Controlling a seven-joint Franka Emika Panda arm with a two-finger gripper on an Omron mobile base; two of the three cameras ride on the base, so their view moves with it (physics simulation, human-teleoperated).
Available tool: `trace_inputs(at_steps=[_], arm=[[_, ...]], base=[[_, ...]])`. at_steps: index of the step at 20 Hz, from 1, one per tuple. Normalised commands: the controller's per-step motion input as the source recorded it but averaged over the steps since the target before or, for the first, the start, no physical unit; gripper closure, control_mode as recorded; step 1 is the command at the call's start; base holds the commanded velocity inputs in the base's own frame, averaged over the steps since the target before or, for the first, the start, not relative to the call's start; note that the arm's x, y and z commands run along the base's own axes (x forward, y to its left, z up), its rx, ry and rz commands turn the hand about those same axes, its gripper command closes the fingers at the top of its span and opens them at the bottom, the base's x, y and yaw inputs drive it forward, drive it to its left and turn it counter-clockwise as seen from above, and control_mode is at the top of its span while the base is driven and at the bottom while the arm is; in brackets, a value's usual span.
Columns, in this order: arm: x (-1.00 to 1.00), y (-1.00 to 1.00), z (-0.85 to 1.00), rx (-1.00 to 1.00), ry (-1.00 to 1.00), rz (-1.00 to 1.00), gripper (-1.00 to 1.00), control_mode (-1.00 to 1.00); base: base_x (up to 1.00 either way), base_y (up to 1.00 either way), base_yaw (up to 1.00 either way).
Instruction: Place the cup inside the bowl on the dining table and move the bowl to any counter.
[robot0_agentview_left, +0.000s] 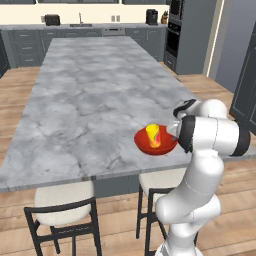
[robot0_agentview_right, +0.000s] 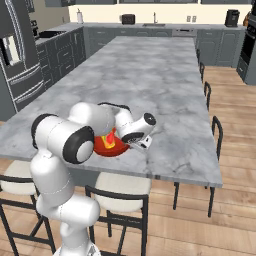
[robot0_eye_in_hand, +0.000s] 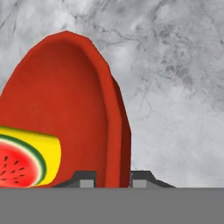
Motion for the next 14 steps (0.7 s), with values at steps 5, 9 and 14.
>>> trace_inputs(at_steps=[5,9,14], arm=[[-0.09,0.0,0.33,0.08,0.0,0.0,1.0,-1.0],[-0.31,0.0,0.4,0.06,0.0,0.0,1.0,-1.0],[-0.5,0.0,0.34,0.06,0.01,0.0,1.0,-1.0]], base=[[0.0,0.0,0.0],[0.0,0.0,0.0],[0.0,0.0,0.0]])
